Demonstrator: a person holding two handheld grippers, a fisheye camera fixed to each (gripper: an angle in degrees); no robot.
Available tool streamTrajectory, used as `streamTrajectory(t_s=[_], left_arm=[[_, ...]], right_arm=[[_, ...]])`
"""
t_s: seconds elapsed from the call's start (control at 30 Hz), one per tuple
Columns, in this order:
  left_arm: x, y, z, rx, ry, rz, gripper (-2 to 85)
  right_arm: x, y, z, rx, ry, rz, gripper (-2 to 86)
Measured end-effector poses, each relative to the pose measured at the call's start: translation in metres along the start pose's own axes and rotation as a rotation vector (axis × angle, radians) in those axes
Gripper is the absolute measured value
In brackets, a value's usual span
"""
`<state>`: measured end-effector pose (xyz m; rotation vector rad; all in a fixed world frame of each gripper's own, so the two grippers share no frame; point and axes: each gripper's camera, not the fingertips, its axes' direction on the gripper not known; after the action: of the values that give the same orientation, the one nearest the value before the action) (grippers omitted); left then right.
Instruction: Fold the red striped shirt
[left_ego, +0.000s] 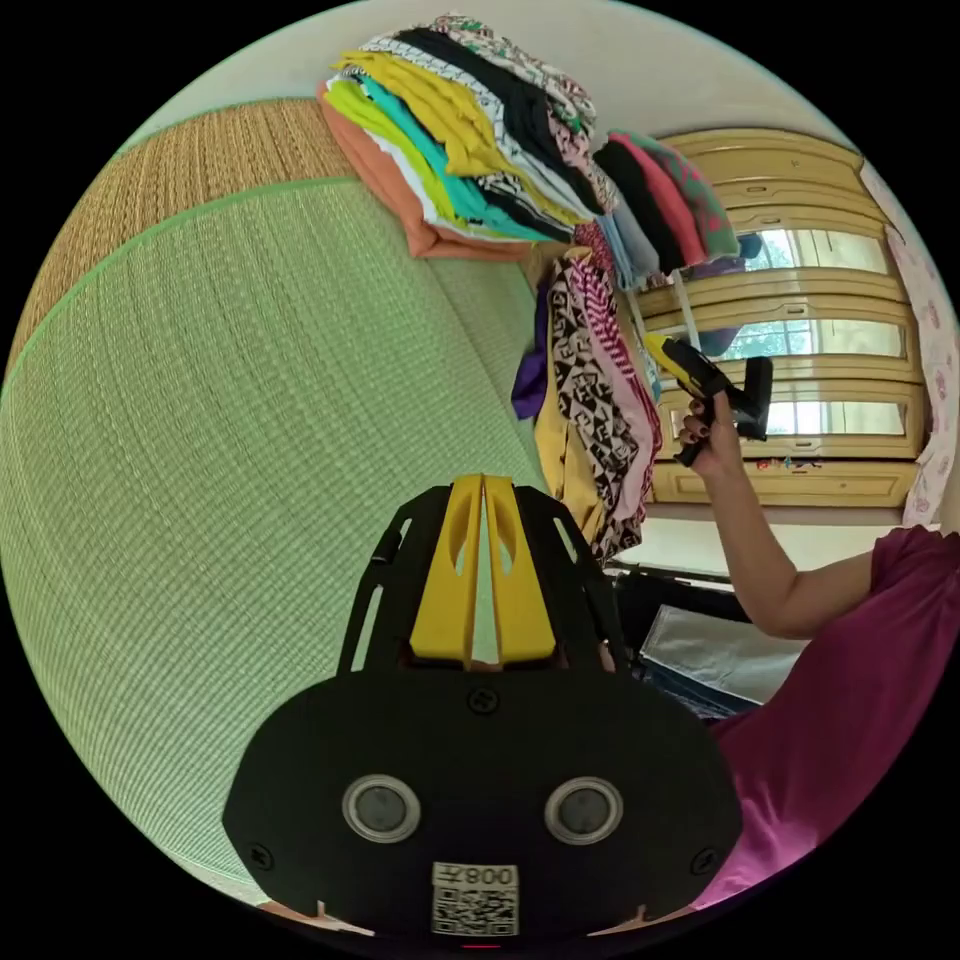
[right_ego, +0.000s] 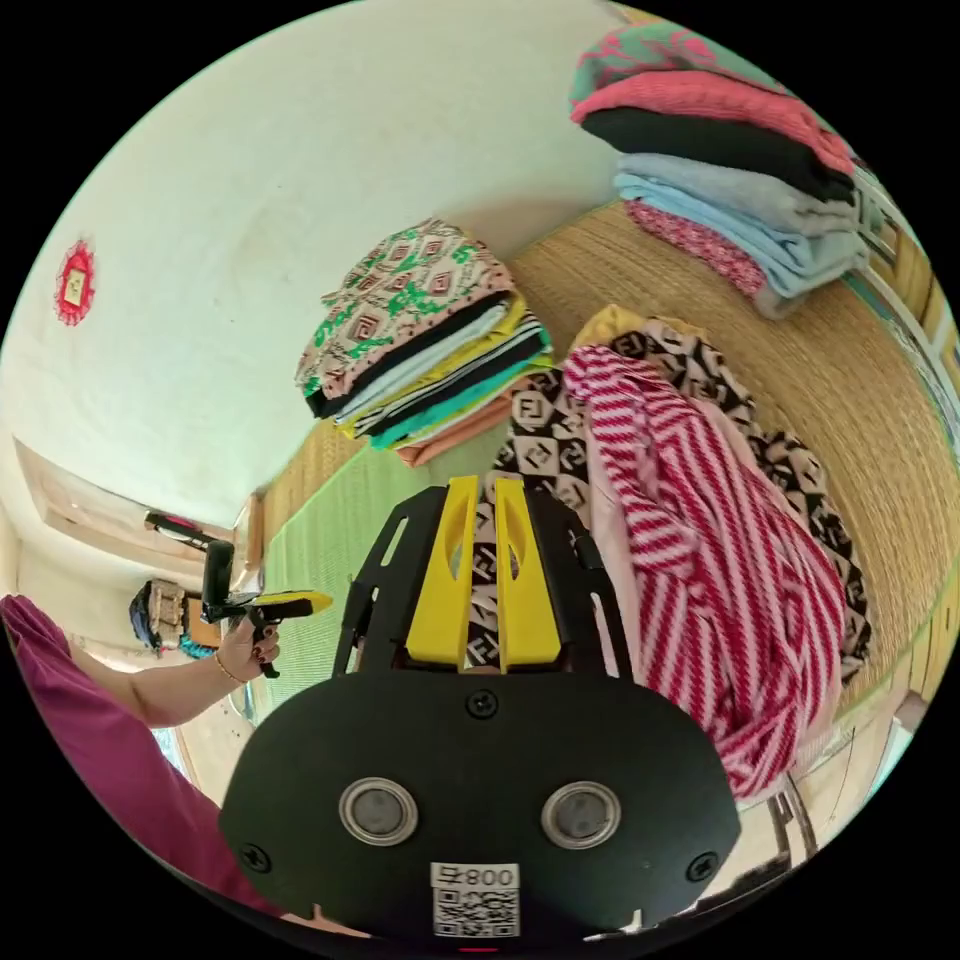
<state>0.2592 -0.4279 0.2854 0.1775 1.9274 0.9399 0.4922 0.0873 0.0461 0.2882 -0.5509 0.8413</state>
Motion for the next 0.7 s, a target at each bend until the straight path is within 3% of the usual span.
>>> streamTrajectory(t_s=[0.23,0.47,0.7], left_arm=[[0.016,0.095,0.081,-0.308,-0.210,0.100,0.1],[0.025,0.153,0.077,-0.276,-0.158,0.154,0.4],[0.055,0.211,0.067,-0.237,-0.213,0.239,0.3]], right_arm=[[0.051,0.038,0.002,0.028,0.269,0.080,6.8],[0.065,0.021,0.103,-0.143,0.370,-0.011,10.3],[0.064,0.048,0.165,-0.189,0.491,-0.072,6.7]])
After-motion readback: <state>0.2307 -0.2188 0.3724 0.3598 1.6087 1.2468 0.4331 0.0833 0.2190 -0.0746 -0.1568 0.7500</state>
